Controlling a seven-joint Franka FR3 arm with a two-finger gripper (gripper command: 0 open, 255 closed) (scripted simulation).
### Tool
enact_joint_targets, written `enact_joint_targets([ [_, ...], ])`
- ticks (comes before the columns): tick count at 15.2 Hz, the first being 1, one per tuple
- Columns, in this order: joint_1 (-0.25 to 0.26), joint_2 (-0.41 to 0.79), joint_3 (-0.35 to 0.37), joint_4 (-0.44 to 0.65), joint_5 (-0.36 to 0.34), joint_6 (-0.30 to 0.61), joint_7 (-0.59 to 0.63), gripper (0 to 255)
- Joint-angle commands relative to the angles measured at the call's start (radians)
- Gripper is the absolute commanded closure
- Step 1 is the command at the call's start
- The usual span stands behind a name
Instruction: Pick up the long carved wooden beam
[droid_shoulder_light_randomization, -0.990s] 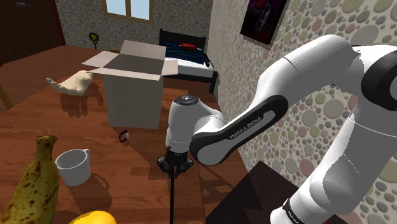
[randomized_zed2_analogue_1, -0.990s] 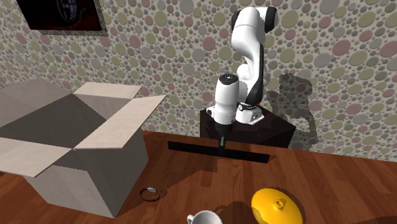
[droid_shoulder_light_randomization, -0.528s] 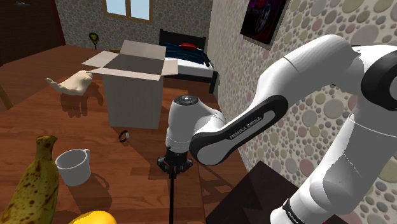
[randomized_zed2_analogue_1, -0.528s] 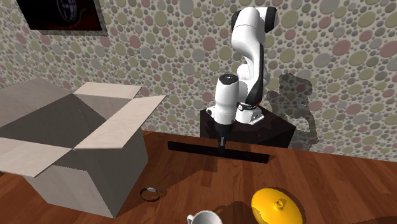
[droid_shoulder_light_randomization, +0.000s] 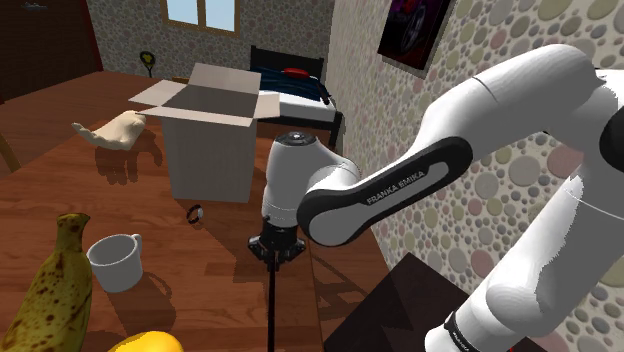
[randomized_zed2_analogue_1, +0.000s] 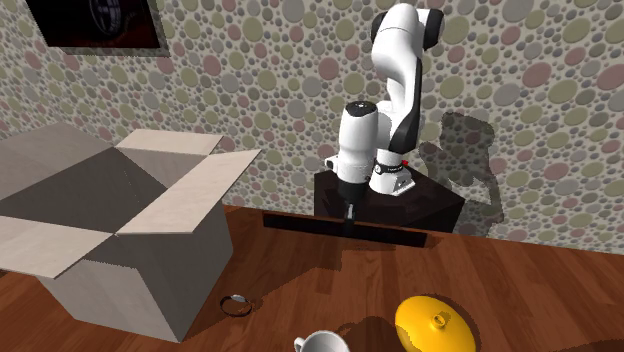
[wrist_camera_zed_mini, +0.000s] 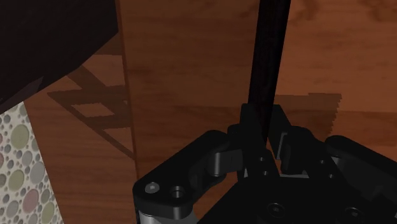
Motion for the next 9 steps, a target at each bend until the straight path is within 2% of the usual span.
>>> enact_joint_targets([
  [1,-0.001,-0.021,0.002,0.012,0.020,-0.027,-0.014,255],
  [7,-0.002,-0.086,-0.002,0.044,0.076,-0.110,-0.054,255],
  [9,-0.002,-0.087,-0.002,0.045,0.078,-0.112,-0.055,255],
])
